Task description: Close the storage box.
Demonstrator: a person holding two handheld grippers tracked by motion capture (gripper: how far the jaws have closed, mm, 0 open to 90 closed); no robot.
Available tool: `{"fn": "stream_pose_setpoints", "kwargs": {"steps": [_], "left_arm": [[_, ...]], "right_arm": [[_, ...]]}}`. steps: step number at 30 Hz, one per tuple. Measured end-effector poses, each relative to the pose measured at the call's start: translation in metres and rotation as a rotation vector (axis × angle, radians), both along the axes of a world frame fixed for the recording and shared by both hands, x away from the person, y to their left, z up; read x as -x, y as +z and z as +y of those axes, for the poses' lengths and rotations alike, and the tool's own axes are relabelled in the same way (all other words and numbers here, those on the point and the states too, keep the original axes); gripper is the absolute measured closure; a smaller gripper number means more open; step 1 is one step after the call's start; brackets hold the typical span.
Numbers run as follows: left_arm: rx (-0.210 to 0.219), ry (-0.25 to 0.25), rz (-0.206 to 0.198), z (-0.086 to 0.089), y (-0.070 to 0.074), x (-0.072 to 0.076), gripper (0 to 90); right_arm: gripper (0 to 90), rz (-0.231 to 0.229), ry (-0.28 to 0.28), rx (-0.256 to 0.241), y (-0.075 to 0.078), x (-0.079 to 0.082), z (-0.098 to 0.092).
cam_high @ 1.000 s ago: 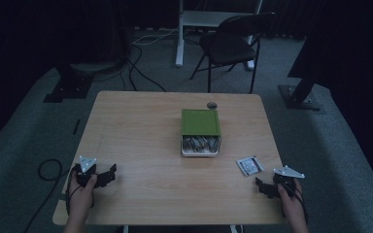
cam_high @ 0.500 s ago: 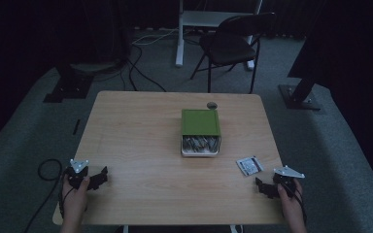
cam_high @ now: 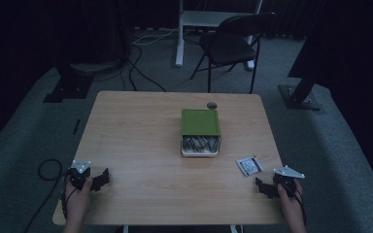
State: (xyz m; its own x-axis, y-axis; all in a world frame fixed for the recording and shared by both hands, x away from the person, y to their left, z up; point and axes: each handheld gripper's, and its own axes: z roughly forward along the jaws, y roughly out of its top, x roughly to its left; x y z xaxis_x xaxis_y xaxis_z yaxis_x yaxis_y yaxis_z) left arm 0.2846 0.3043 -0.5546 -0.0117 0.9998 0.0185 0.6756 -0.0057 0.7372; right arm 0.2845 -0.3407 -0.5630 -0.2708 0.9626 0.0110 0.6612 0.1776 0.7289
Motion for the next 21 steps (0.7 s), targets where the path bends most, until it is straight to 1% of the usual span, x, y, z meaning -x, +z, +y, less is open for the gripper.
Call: {"fn": "stream_pose_setpoints", "kwargs": {"steps": [1, 2, 3, 4, 6, 10, 21], "left_arm": [[0.0, -0.002, 0.003, -0.0001, -0.0001, 0.0001, 9.9], [0.001, -0.001, 0.014, -0.0003, -0.0004, 0.0002, 9.9], [-0.004, 0.006, 0.034, -0.0007, -0.0012, 0.0002, 9.9], [0.002, 0.012, 0.041, -0.0007, -0.0015, 0.0003, 9.7], [0.011, 0.027, 0.044, -0.0005, -0.0016, 0.0007, 9.7], [0.014, 0.058, 0.043, -0.0034, -0.0018, 0.0019, 9.4], [0.015, 0.063, 0.043, -0.0043, -0.0018, 0.0022, 9.3]], "right_arm": [[13.0, 0.0, 0.0, 0.0, 0.0, 0.0, 0.0], [13.0, 0.0, 0.0, 0.0, 0.0, 0.0, 0.0], [13.0, 0.0, 0.0, 0.0, 0.0, 0.0, 0.0], [13.0, 0.0, 0.0, 0.0, 0.0, 0.0, 0.0], [13.0, 0.0, 0.0, 0.0, 0.0, 0.0, 0.0], [12.9, 0.0, 0.0, 0.0, 0.0, 0.0, 0.0], [12.9, 0.0, 0.0, 0.0, 0.0, 0.0, 0.0]]}}
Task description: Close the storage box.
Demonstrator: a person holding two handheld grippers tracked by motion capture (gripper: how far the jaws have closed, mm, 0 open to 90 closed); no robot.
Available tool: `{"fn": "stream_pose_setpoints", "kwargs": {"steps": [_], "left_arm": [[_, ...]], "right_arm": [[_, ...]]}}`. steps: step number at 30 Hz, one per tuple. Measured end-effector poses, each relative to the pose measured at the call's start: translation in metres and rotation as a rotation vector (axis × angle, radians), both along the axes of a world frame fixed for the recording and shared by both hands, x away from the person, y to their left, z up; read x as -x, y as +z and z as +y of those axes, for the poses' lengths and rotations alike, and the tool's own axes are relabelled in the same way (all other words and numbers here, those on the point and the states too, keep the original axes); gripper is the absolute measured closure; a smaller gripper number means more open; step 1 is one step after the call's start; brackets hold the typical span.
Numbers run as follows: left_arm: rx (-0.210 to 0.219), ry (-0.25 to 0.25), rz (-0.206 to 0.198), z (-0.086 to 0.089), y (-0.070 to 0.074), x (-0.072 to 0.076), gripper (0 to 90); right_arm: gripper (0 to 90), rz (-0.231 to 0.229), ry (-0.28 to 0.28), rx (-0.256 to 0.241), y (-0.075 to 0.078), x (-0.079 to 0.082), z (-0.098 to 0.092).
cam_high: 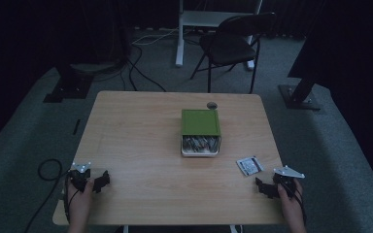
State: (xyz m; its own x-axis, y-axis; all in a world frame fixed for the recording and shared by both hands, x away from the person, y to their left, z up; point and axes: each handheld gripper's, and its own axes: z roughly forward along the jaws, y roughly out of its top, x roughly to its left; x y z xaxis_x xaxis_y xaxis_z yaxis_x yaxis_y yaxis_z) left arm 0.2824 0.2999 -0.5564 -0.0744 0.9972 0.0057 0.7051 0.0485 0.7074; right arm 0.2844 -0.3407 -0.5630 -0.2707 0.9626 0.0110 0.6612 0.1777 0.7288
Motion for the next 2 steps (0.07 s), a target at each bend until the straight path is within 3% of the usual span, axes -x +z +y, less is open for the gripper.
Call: {"fn": "stream_pose_setpoints", "kwargs": {"steps": [2], "left_arm": [[-0.002, 0.001, 0.003, 0.0, 0.0002, 0.0, 9.3]], "right_arm": [[12.9, 0.0, 0.0, 0.0, 0.0, 0.0, 0.0]]}}
